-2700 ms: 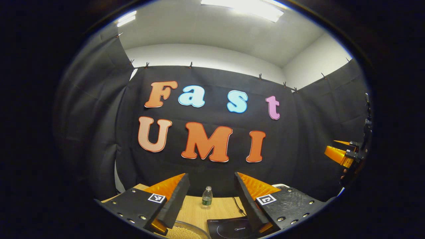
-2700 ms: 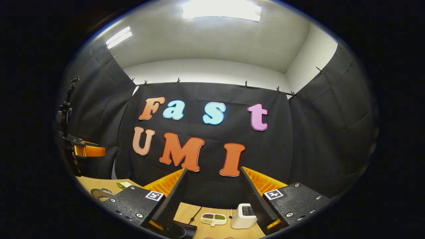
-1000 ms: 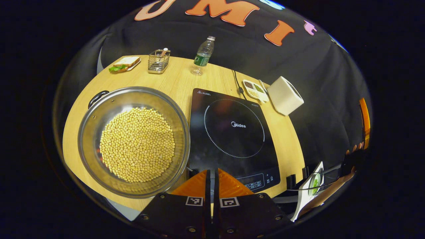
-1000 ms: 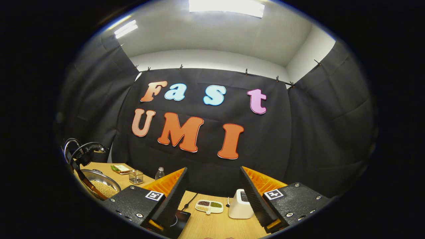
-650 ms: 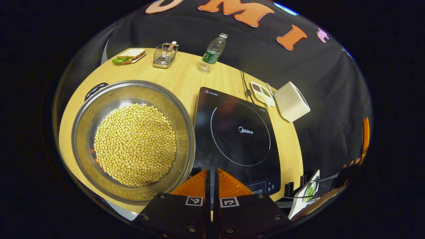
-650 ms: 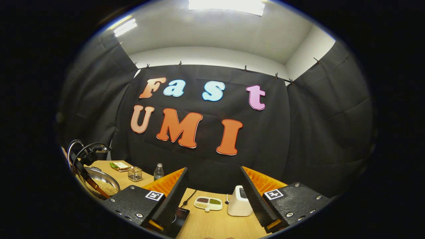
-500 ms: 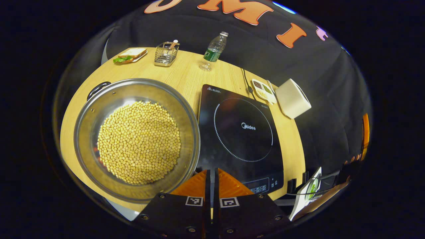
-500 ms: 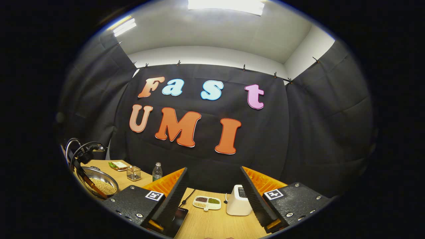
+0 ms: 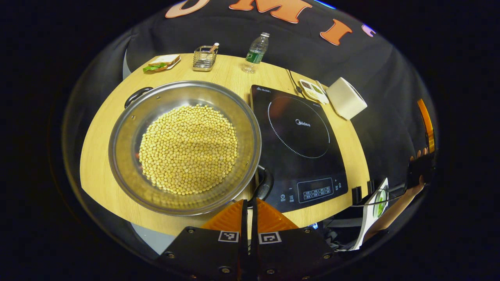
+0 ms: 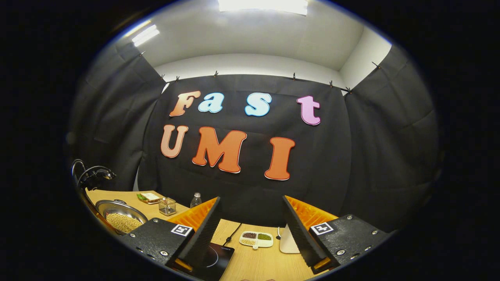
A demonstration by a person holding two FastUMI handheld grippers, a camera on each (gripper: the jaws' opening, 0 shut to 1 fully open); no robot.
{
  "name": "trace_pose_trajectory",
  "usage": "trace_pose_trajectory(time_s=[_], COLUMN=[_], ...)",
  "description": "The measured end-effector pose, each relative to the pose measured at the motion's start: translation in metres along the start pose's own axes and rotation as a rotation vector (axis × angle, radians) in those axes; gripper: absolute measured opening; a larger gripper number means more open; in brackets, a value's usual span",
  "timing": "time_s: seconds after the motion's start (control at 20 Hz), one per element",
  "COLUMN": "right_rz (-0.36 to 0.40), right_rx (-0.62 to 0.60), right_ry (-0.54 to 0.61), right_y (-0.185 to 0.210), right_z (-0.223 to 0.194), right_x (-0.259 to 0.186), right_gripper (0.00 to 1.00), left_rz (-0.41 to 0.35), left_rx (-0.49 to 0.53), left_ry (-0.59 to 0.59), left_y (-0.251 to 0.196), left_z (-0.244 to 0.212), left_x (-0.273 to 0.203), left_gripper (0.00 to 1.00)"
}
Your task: First push the handle of the pot to place it horizontally, then grasp the pot with both hands and set it on the induction cooktop.
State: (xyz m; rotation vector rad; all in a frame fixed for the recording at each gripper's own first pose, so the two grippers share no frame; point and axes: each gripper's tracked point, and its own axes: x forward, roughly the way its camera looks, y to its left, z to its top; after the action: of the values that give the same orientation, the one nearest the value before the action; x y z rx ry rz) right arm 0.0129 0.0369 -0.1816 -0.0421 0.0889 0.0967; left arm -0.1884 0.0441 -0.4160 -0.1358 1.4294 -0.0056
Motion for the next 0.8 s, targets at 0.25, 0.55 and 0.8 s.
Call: trace_pose_trajectory(time_s=[0.25, 0.55, 0.8], right_rz=[-0.004, -0.019, -0.023], right_rx=[-0.004, -0.004, -0.006], right_ry=[-0.002, 0.014, 0.020], right_y=[-0.001, -0.007, -0.007], right_z=[0.003, 0.002, 0.003], right_x=[-0.002, -0.007, -0.008], right_gripper=[0.94, 0.94, 0.94], left_rz=[0.065, 0.084, 0.070], left_rx=[0.103, 0.153, 0.182], left_ry=[0.075, 0.086, 0.056], left_y=[0.016, 0.016, 0.008], left_z=[-0.024, -0.023, -0.008], left_x=[0.011, 0.028, 0.029], left_gripper=[0.04, 0.04, 0.02])
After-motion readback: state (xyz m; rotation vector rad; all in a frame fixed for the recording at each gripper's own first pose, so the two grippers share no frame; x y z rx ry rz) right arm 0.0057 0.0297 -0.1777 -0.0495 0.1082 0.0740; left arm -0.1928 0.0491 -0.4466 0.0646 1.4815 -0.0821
